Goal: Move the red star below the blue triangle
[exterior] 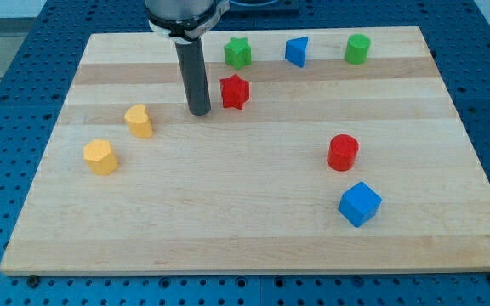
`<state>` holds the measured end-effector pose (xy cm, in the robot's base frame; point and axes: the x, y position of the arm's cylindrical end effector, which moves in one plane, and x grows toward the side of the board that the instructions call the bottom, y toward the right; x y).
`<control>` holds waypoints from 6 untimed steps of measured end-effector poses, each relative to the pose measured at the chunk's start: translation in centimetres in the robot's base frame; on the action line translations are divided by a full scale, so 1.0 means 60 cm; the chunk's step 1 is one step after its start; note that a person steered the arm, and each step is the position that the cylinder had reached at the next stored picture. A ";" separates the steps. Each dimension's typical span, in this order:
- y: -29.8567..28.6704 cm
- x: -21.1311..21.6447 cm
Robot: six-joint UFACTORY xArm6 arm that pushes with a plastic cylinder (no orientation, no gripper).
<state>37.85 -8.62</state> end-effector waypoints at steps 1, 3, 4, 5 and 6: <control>0.015 -0.032; 0.125 -0.044; 0.174 -0.044; 0.208 -0.046; 0.213 -0.047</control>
